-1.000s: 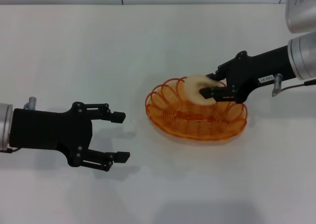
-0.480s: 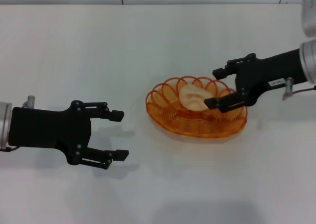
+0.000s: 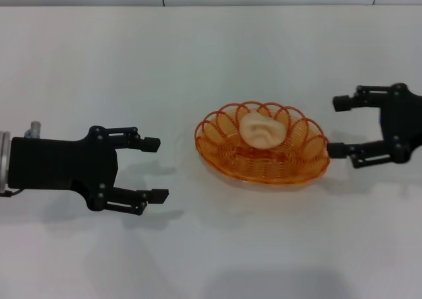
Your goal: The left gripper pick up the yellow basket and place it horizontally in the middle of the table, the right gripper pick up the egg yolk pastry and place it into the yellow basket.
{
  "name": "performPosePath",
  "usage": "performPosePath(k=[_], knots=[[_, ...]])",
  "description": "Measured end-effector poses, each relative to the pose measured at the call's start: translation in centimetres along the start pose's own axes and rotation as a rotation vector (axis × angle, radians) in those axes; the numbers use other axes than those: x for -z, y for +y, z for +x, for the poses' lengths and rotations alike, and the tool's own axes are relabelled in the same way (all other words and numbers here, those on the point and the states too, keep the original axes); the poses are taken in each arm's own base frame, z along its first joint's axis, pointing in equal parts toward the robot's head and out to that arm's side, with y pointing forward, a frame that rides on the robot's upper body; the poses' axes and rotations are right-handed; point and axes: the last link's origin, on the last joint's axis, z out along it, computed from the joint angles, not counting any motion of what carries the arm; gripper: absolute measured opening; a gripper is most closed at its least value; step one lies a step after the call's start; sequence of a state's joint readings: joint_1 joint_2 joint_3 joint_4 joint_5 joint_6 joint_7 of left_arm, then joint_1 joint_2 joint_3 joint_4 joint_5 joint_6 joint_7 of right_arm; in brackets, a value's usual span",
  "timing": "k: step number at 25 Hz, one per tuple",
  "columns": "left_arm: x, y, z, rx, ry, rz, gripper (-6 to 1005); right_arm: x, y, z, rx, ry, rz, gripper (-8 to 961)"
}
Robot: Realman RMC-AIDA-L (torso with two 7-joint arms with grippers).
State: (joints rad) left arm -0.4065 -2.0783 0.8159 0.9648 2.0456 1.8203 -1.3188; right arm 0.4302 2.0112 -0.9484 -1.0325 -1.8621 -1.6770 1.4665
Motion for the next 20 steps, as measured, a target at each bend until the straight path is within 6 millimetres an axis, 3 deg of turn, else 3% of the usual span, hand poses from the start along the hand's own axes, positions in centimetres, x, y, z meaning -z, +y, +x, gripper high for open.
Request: performPosePath(k=[8, 20], knots=[[-0.1, -0.3, 0.1, -0.016, 0.006, 0.011, 846, 1.1, 0.7, 2.5, 0.016, -0.077, 0.014, 844], [0.0, -0.7, 0.5, -0.008, 0.012, 0.02, 846, 0.4, 0.8, 3.5, -0.005, -0.064, 0.009, 841]])
